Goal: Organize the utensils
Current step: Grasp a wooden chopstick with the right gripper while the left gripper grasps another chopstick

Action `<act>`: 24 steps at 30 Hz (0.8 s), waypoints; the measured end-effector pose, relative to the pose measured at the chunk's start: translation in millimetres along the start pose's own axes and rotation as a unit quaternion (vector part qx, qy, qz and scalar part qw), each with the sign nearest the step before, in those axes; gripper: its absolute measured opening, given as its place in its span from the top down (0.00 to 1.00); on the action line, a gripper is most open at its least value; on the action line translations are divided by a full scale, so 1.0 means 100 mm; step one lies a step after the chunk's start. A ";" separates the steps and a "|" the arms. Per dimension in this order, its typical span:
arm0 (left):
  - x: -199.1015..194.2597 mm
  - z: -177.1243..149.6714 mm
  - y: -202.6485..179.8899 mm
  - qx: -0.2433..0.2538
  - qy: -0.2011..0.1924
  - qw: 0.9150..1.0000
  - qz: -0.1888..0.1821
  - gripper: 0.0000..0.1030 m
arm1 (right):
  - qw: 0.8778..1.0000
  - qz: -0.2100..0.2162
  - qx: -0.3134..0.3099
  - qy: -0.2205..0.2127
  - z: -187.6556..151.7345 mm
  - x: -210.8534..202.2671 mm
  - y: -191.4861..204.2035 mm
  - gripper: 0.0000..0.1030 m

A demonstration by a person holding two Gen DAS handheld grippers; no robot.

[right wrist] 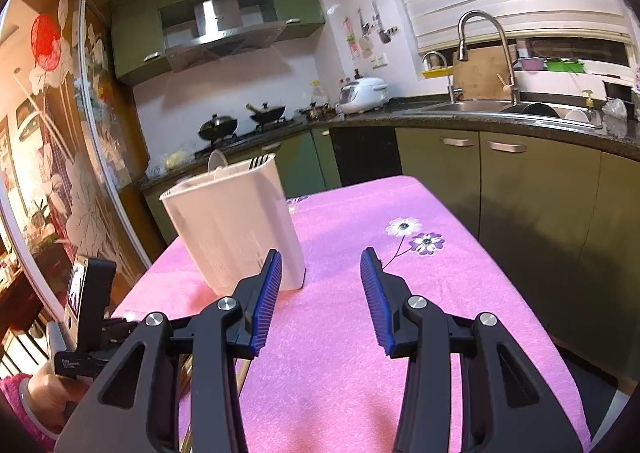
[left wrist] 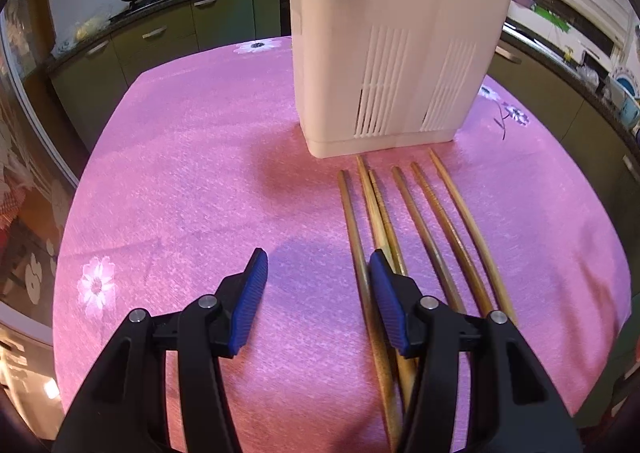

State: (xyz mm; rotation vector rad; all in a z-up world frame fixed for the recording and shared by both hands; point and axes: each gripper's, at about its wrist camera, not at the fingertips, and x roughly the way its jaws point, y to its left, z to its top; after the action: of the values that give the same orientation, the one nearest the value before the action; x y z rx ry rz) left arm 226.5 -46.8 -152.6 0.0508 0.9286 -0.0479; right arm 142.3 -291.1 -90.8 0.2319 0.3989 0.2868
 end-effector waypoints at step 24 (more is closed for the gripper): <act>0.03 0.08 0.24 -0.020 0.011 0.999 -0.031 0.84 | 0.958 -0.036 -0.119 0.260 -0.49 1.61 0.84 0.77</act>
State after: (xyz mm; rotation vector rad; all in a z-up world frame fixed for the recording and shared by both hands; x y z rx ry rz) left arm 236.1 -23.7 -150.0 -0.0151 0.9531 -0.0857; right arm 244.8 -153.7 -166.9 -0.1018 0.8845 0.3206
